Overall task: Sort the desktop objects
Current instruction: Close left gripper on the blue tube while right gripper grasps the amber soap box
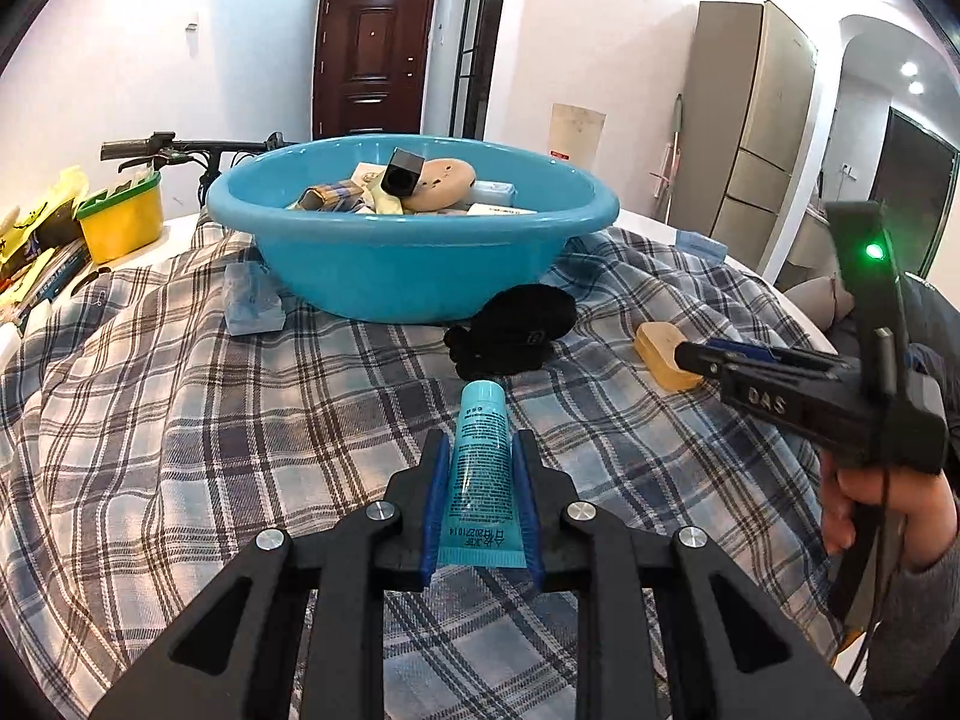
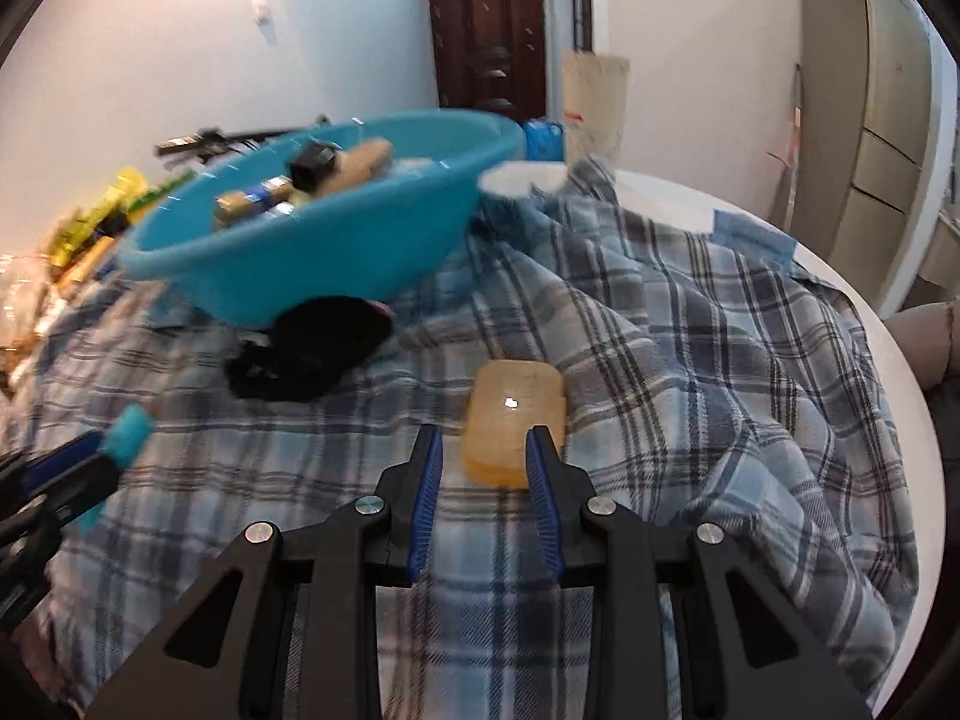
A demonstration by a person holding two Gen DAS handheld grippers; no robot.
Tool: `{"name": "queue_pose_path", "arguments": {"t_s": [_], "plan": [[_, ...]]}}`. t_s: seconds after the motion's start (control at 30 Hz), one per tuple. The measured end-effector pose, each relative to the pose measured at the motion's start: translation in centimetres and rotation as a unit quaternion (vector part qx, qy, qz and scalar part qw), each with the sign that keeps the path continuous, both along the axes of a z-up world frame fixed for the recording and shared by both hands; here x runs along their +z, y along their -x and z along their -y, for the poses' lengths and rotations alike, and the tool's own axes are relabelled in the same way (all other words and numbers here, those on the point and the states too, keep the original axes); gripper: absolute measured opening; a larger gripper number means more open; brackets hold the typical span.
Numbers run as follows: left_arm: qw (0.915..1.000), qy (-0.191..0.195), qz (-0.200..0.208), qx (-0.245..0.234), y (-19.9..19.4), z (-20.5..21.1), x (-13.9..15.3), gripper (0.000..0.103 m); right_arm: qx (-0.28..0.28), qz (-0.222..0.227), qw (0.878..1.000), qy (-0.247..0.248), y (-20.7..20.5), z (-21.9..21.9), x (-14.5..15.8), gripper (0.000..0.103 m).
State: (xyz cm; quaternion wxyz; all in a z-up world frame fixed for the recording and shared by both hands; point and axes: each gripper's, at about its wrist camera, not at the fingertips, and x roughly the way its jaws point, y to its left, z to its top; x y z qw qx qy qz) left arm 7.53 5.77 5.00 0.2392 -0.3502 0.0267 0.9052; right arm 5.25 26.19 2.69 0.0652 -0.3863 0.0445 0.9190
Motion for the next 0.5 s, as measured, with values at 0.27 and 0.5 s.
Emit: {"name": "queue_pose_path", "arguments": {"t_s": [0.27, 0.5], "plan": [[0.9997, -0.002, 0.007, 0.022, 0.8, 1.1, -0.7, 0.023, -0.014, 0.026, 1.000, 0.001, 1.5, -0.2, -0.4, 0.028], [0.9993, -0.005, 0.008, 0.036, 1.1, 2.0, -0.7, 0.023, -0.001, 0.032, 0.999, 0.001, 1.9, 0.5, -0.7, 0.052]]}}
